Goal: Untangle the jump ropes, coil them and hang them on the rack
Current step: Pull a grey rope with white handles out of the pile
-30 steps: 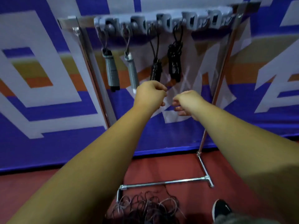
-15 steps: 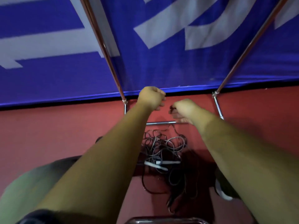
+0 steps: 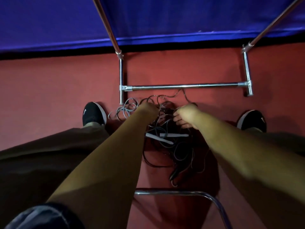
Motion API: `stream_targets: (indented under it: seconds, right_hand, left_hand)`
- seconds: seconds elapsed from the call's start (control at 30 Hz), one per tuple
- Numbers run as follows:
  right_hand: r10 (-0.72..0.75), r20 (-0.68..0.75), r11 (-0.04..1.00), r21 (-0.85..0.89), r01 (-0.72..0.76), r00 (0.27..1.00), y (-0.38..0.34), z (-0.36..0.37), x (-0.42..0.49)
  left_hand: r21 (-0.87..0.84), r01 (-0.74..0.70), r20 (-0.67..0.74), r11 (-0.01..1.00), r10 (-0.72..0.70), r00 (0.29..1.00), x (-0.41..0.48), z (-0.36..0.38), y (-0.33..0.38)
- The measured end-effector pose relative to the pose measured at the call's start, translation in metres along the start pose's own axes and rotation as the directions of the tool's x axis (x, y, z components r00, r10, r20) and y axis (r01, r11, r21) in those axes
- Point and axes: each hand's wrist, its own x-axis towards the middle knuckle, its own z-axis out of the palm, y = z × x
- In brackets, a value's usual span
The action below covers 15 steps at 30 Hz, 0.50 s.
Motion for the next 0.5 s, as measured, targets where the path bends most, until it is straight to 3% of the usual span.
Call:
stream_targets:
  seconds: [0.07, 0.13, 0.23, 0.37, 0.5]
  right_hand:
    - [0.036, 0.024, 0.998, -0.044, -0.035, 0.999, 0.009, 0.009, 0.013]
    - [0.055, 0.043, 0.996, -0.073, -0.052, 0.998, 0.013, 0.017, 0.024]
    - [0.026, 0.021, 0.997, -0.078, -0.025, 0.999, 0.017, 0.024, 0.033]
    - [-0.064, -0.036, 0.996, -0.058, 0.062, 0.997, 0.016, 0.024, 0.035]
    - [-0.128, -0.045, 0.990, -0.061, 0.125, 0.991, 0.013, 0.021, 0.034]
  left_hand:
    - [-0.033, 0.076, 0.022, 0.997, -0.075, 0.997, -0.001, 0.016, -0.014]
    - [0.072, 0.005, 0.028, 0.997, -0.007, 1.000, -0.001, 0.031, -0.031]
    - [0.060, 0.016, 0.018, 0.998, -0.017, 1.000, 0.005, 0.044, -0.044]
    - [0.117, 0.011, -0.166, 0.993, 0.009, 0.986, 0.010, 0.042, -0.038]
    - [-0.152, 0.008, -0.280, 0.988, -0.050, 0.959, 0.015, 0.031, -0.029]
